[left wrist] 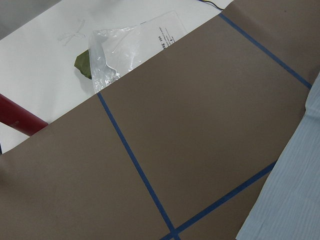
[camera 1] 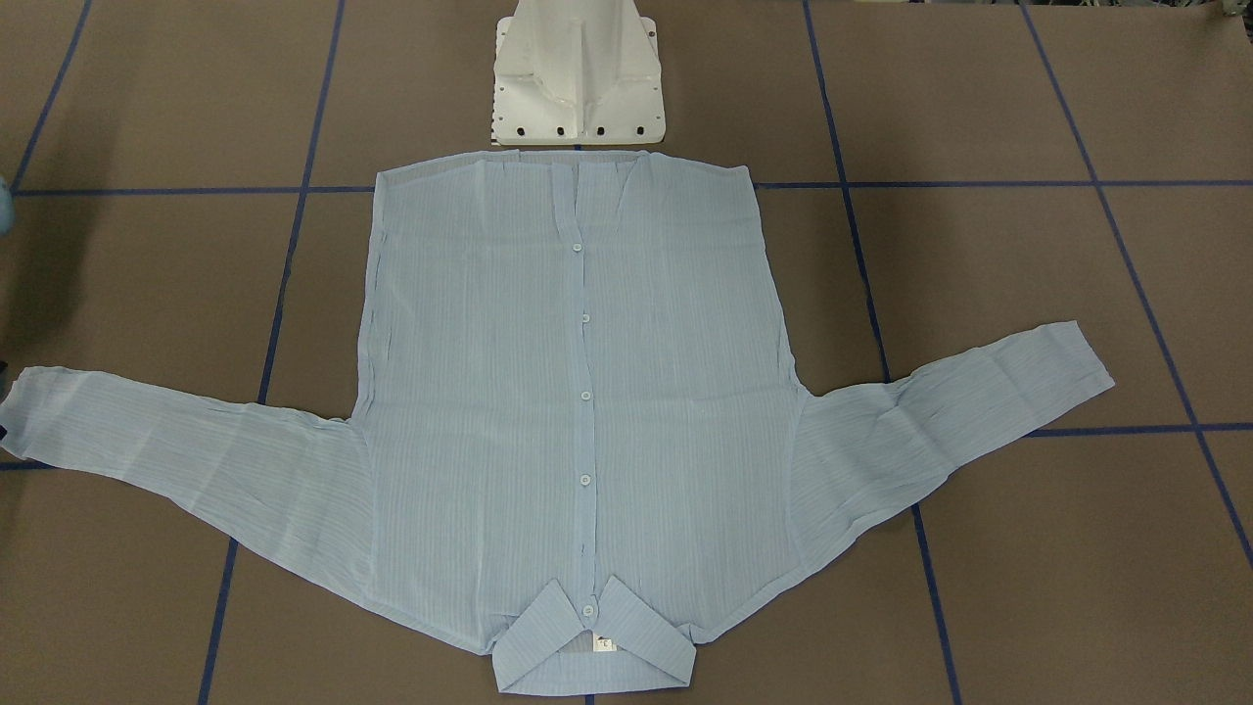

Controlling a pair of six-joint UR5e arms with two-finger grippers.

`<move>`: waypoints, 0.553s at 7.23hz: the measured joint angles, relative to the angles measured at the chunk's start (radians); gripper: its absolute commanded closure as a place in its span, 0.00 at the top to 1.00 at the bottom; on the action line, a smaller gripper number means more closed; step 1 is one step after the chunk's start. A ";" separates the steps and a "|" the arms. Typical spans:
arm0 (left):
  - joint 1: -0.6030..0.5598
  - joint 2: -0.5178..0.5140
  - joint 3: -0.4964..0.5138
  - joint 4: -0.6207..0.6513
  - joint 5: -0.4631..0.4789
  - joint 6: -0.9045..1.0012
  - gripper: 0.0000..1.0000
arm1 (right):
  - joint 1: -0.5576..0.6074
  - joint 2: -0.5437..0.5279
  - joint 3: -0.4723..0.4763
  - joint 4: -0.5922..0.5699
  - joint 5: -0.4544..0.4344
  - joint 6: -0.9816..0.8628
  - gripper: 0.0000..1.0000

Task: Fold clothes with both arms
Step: 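Move the right gripper to the sleeve cuff nearest it and grasp it, then lift the cuff with the right gripper and carry it across the shirt body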

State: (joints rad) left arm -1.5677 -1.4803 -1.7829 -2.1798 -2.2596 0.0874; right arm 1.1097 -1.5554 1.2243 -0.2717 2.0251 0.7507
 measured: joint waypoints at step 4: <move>0.000 0.000 -0.002 0.000 0.000 0.000 1.00 | -0.009 0.028 0.446 -0.404 -0.043 0.274 0.00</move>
State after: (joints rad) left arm -1.5677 -1.4803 -1.7845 -2.1798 -2.2595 0.0871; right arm 1.1008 -1.5270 1.6700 -0.6753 1.9825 1.0251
